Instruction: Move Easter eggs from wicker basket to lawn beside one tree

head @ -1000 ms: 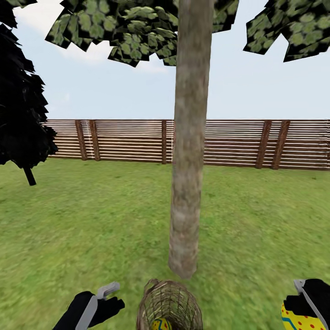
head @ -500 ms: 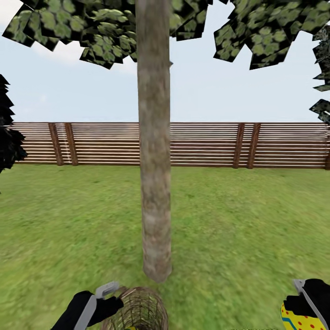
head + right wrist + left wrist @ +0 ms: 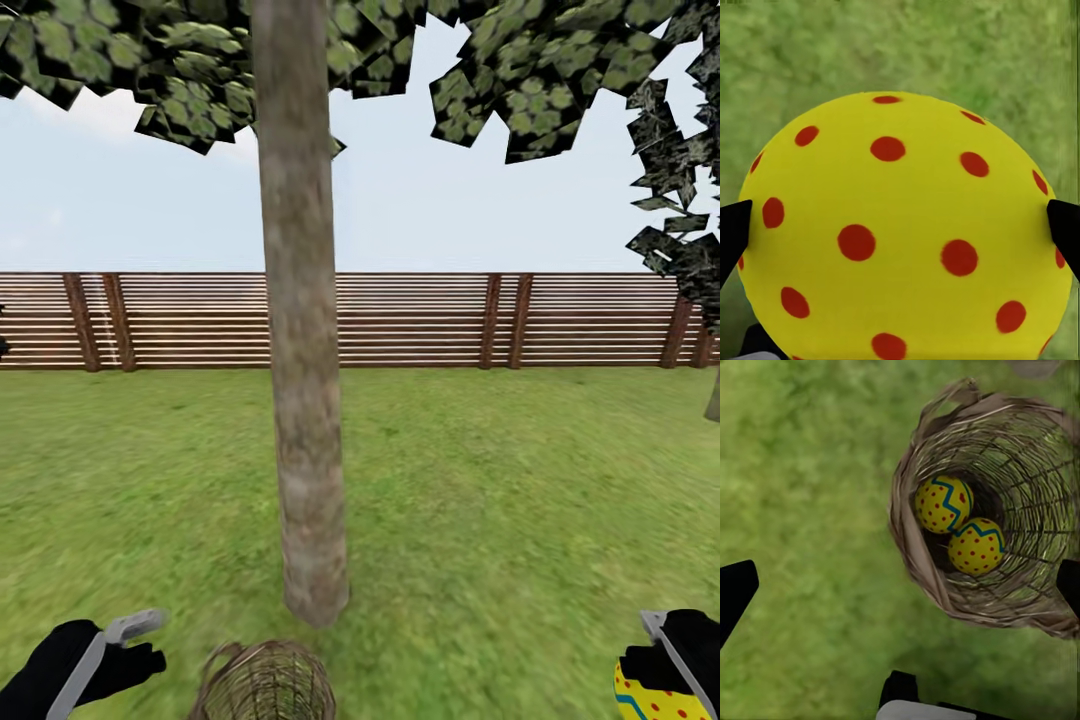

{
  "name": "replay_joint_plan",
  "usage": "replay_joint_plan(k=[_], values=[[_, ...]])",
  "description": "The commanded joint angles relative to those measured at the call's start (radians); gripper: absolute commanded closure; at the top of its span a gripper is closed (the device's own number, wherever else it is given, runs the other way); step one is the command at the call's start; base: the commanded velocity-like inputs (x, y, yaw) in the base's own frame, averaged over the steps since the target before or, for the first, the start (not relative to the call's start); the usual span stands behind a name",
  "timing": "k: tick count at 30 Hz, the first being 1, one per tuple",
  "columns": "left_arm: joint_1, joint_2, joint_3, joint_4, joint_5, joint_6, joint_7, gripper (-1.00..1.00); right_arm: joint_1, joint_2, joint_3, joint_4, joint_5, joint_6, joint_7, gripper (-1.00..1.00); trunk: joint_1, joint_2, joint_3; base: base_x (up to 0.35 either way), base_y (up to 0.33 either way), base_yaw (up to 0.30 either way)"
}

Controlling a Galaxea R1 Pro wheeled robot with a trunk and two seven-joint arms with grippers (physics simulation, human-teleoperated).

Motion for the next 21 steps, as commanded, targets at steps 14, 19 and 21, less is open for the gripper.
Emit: replay_joint_plan(k=[14,19,21], values=[[0.0,-0.004,0.002,-0.002,0.002,0.004,-0.014,-1.0,-0.001,0.02,-0.009,0.001,0.007,-0.011,0.002,1.0,0.0,-0.001,0.009,0.124,-0.172,-0.106],[0.0,-0.004,0.004,-0.002,0.001,0.004,-0.009,-1.0,-0.001,0.026,-0.01,0.001,0.008,-0.017,0.001,1.0,0.0,-0.001,0.009,0.0,0.0,0.0],[0.0,-0.004,0.004,-0.002,0.0,0.004,-0.008,-1.0,-0.001,0.025,-0.01,0.001,0.008,-0.018,0.001,1.0,0.0,-0.001,0.009,0.0,0.0,0.0]])
